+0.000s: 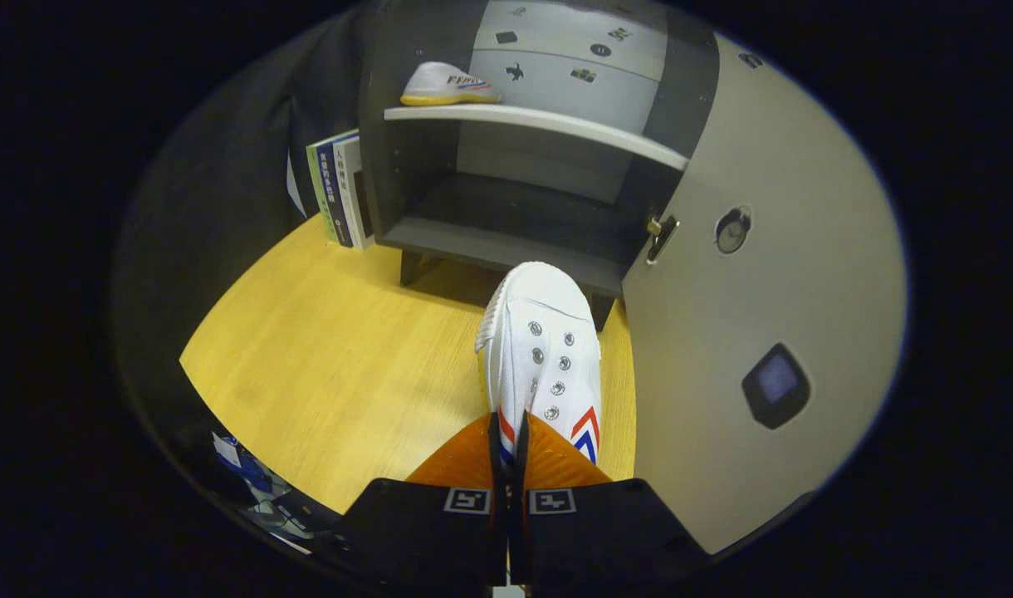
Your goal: Open the shoe cabinet door, grab the shoes and put them into the shoe cabinet, then close the shoe cabinet door.
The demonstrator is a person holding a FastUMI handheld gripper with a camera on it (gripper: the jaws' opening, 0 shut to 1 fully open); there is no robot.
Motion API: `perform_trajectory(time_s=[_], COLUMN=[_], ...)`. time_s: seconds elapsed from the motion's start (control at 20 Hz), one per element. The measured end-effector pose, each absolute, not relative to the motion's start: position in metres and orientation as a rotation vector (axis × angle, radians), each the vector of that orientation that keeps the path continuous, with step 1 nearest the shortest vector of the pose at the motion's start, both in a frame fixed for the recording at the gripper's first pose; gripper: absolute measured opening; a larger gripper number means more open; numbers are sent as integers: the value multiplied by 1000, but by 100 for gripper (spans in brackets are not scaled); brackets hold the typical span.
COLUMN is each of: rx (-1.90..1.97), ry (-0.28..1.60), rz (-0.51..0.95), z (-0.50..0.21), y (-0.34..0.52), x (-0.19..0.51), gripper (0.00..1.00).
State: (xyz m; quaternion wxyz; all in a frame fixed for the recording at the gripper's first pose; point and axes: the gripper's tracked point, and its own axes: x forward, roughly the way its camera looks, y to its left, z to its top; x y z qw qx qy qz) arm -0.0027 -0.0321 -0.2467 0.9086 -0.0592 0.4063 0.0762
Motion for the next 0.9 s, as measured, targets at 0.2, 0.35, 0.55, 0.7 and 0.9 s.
perform_trajectory(time_s=[0.2, 0.35, 0.55, 0.7, 0.9], rx=[-98, -83, -74, -59, -60], ry=[729, 661, 563, 502, 455], rz=[162, 165, 138, 116, 88], z=[-178, -131, -83, -54, -22], y=[-27, -25, -22, -22, -31], x=[-4, 4, 54, 102, 177], gripper=[3, 3, 3, 3, 3])
